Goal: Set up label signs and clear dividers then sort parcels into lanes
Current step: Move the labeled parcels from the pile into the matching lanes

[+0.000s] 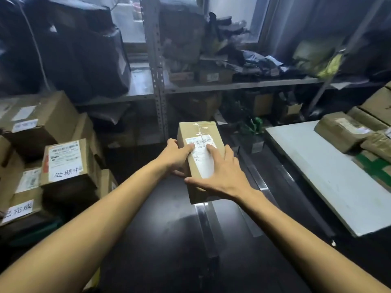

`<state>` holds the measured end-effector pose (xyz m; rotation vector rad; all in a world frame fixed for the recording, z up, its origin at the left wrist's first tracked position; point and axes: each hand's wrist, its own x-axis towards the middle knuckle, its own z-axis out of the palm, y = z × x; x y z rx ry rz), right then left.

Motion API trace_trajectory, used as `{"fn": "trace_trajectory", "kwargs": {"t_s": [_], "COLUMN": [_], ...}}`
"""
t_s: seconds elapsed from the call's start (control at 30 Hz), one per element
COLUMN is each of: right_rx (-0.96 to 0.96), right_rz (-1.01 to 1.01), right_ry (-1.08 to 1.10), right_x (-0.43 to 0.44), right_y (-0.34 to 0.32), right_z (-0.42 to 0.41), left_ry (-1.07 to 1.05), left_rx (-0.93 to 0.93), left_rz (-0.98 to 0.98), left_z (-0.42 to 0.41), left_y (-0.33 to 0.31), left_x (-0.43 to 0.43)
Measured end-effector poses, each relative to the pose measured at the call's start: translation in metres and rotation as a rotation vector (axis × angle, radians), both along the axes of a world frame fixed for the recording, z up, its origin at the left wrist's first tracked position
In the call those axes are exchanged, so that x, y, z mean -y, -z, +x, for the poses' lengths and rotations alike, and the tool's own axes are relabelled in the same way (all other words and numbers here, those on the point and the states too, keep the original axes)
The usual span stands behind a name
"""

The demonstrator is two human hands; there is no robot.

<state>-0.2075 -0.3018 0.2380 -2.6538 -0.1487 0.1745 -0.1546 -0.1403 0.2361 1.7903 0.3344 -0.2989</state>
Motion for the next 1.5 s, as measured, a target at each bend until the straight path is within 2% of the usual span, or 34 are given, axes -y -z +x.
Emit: {"fn": "trace_trajectory", "kwargs": {"t_s": [0.2,0.3,0.37,0.53,0.63,0.9,1.03,1.2,1.33,1.5], "right_rx": [0.009,0.082,0.105,0.113,0.059,-0.068,-0.125,-0.188,-0.285,-0.367], "right_rz": [-0.002,0.001,0.037,0.069,0.057,0.141,0.147,0.11,0.034,-0.047], "right_ry": [0.066,0.076,0.077,0.07,0.071,0.059,0.001,-0.022,-0.012,-0.064], "right_x": [0.031,0.046,0.056,0.082,0.09,0.094,0.099,0.105,0.099,0.09], "right_y": [0.01,0.016,0.02,0.039,0.051,0.085,0.099,0.116,0.137,0.162], "right_z": [0.017,0.029,0.038,0.076,0.098,0.131,0.143,0.149,0.15,0.151], "left_ry": [0.038,0.132,0.158,0.169,0.158,0.101,-0.021,0.0,0.224,0.354], "left_rx": [-0.055,0.061,0.17,0.268,0.169,0.067,-0.019,-0.037,-0.117,-0.241], "left_rz": [0.05,0.361,0.467,0.3,0.159,0.225,0.207,0.341,0.673,0.761], "left_z": [0.016,0.034,0.046,0.089,0.111,0.13,0.128,0.124,0.121,0.117], "left_y": [0.009,0.018,0.023,0.041,0.055,0.086,0.098,0.11,0.123,0.148], "left_x": [0.032,0.045,0.053,0.069,0.08,0.094,0.101,0.115,0.13,0.142]}}
